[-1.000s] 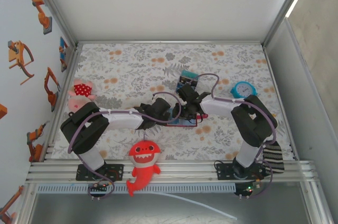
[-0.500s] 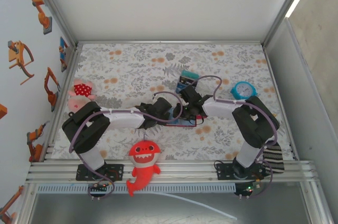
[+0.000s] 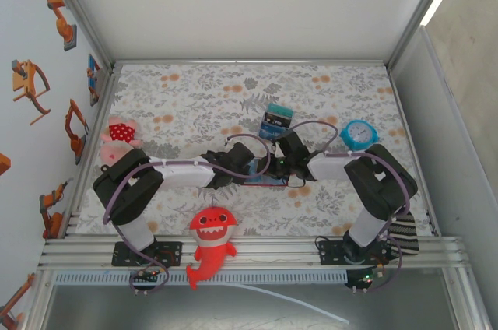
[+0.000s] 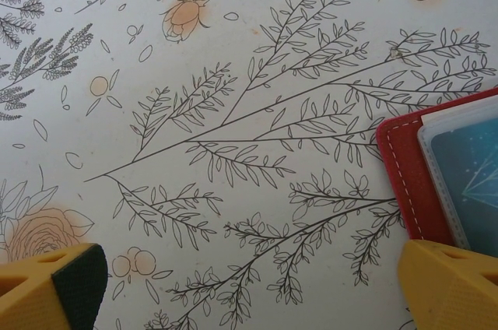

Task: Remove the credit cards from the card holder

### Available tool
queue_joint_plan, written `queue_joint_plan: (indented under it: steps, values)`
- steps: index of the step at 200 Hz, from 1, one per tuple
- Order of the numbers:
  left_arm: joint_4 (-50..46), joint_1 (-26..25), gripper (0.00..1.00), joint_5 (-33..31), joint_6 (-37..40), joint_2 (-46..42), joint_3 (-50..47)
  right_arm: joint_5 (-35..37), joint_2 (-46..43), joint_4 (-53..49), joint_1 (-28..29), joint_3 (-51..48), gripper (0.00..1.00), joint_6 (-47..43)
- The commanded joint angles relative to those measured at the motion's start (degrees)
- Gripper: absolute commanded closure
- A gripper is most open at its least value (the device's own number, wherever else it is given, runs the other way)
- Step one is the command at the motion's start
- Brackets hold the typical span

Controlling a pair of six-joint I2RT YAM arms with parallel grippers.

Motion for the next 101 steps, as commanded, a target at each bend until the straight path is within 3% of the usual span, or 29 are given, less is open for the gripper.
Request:
queue_joint_plan:
  steps: [1, 101]
  values:
    - [-2.83, -0.41, 0.03, 0.73, -0.66, 2.59, 0.44, -4.19, -1.29, 6.25, 0.35, -1.40, 0.83, 1.77]
    - [-4.53, -0.46, 0.03, 0.28, -0.94, 3.58, 1.47, -3.85, -2.83, 8.01, -1.20, -3.98, 0.92, 2.10]
